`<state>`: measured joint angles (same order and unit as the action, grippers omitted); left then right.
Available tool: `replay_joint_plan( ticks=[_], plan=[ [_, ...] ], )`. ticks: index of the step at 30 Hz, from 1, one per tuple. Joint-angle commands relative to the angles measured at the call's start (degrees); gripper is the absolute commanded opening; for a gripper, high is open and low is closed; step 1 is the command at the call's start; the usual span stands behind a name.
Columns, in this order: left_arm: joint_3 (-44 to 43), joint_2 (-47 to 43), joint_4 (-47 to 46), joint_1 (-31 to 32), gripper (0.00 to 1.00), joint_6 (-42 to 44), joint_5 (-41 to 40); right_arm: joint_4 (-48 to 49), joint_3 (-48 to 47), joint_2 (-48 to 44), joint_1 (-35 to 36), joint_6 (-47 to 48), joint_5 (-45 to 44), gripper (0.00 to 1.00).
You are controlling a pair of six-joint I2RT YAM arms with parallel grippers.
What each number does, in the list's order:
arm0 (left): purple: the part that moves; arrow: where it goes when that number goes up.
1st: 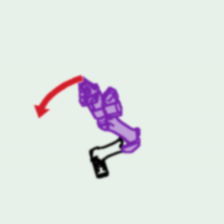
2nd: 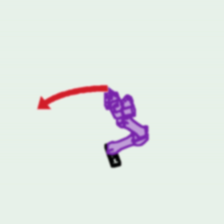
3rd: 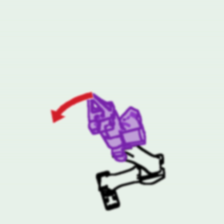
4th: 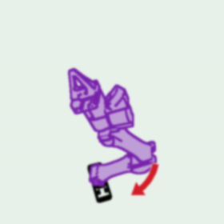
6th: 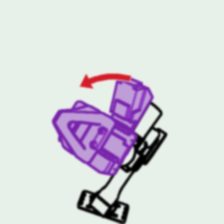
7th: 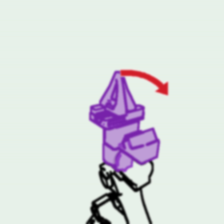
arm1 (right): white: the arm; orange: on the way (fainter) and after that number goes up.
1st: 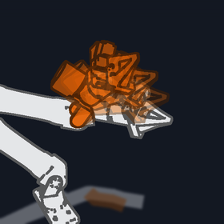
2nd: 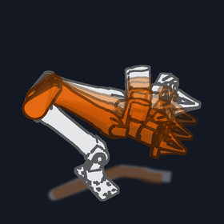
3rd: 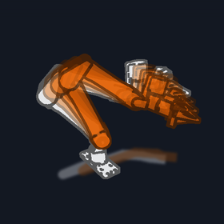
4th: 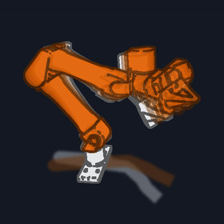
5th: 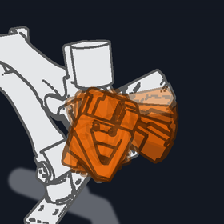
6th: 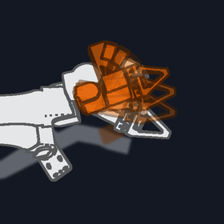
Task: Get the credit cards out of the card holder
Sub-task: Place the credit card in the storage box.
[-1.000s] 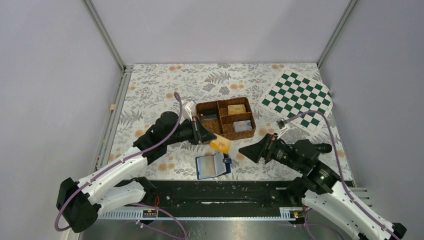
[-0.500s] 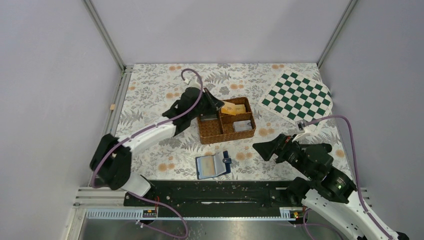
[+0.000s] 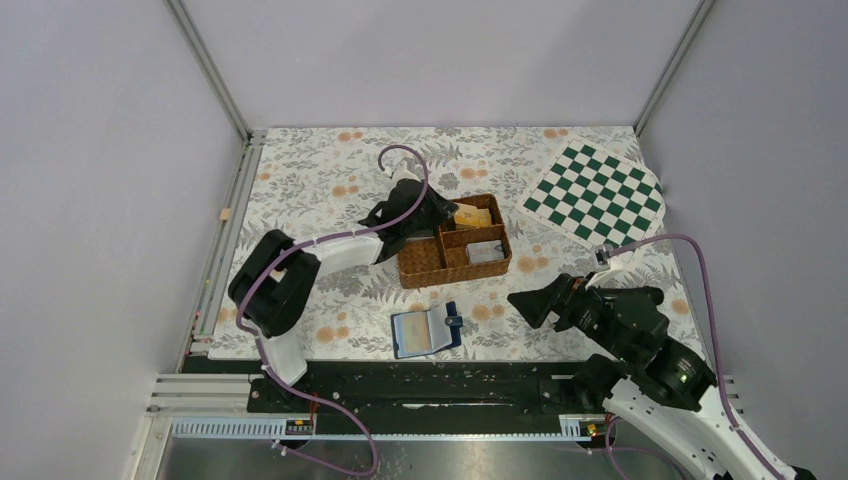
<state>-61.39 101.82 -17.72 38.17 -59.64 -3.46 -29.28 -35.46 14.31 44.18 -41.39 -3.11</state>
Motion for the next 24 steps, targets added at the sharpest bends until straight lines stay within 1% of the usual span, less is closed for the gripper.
replay_joint_plan(
  ticks=[1, 6, 14, 17, 21, 24],
  plan=[
    [-3.5, 3.4, -7.5, 0.0, 0.0, -1.7, -1.4, -2.7, -2.2, -2.2, -0.2, 0.4, 1.0, 0.99],
    [-5.9, 7.6, -8.4, 0.0, 0.0, -2.3, -0.5, -6.7, -4.0, -2.7, -0.2, 2.2, -0.3, 0.99],
    [-8.3, 11.4, -9.1, 0.2, 0.0, -2.0, -0.5, -8.2, -5.4, -3.1, -0.2, 2.7, -0.9, 0.99],
    [-8.7, 11.5, -9.1, 0.2, 0.0, -1.5, -0.2, -8.9, -6.1, -3.0, -0.2, 3.3, -0.9, 0.99],
    [-8.5, 9.4, -9.0, 0.2, 0.0, -0.2, 0.7, -8.9, -5.5, -3.0, -0.2, 4.1, -1.8, 0.99],
    [-9.5, 7.1, -6.1, 0.2, 0.0, 1.9, 1.1, -9.0, -5.0, -2.8, -0.2, 3.9, -2.4, 0.99]
  ],
)
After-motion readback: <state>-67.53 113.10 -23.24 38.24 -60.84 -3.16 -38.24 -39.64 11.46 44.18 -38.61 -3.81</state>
